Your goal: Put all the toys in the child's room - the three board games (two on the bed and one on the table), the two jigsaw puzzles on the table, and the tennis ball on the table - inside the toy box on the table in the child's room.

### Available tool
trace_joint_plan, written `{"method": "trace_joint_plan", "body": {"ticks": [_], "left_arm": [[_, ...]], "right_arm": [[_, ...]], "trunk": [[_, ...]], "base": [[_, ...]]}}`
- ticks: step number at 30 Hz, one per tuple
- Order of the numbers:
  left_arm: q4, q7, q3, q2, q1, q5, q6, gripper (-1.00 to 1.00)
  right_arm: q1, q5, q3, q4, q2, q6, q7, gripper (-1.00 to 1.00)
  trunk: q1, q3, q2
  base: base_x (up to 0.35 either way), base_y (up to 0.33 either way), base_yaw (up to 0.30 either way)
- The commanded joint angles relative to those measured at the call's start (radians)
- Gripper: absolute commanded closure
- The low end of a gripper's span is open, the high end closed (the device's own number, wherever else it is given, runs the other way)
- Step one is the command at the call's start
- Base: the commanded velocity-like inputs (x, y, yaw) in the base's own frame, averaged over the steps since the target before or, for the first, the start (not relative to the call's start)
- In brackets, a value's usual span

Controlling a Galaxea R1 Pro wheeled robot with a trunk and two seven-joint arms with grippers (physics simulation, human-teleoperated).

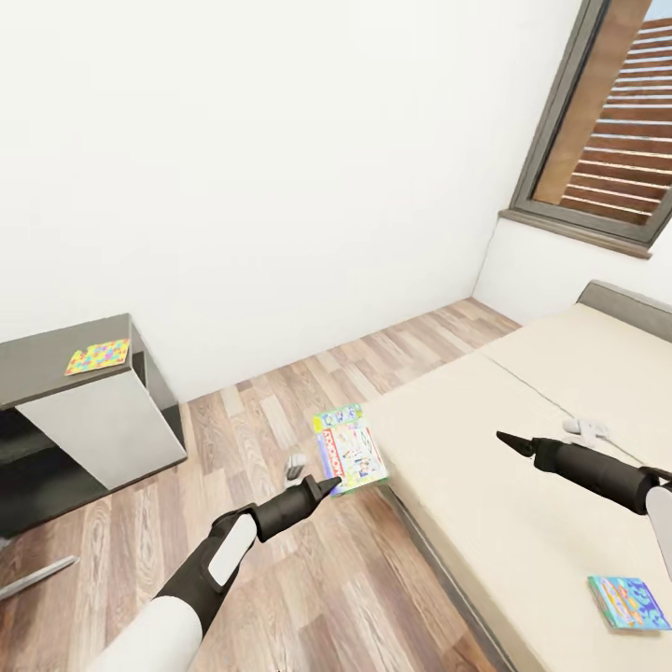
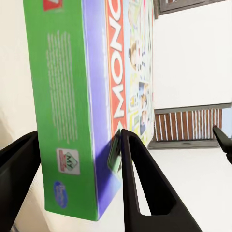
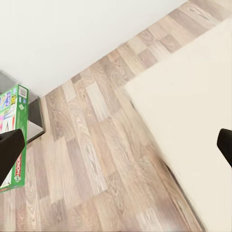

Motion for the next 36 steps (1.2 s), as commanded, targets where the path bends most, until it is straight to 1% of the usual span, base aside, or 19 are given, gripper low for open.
{"method": "trace_joint_plan", "body": {"ticks": [1, 16, 36], "left_arm": [[0.0, 0.001, -0.001, 0.0, -0.001, 0.011, 0.009, 1.0], [0.0, 0.001, -0.001, 0.003, -0.001, 0.011, 0.009, 1.0], [0.001, 0.0, 0.001, 0.003, -0.001, 0.011, 0.009, 1.0]], "right_arm": [[-0.001, 0.002, -0.002, -0.001, 0.001, 0.005, 0.005, -1.0], [-0.005, 0.004, -0.001, -0.001, 0.005, 0.006, 0.004, -1.0], [-0.004, 0.004, -0.001, -0.001, 0.005, 0.005, 0.004, -1.0]], "trunk": [[0.001, -0.002, -0.002], [0.001, 0.013, -0.002], [0.001, 0.041, -0.002]], "base": [[0.0, 0.0, 0.286], [0.0, 0.0, 0.228], [0.0, 0.0, 0.168]]}}
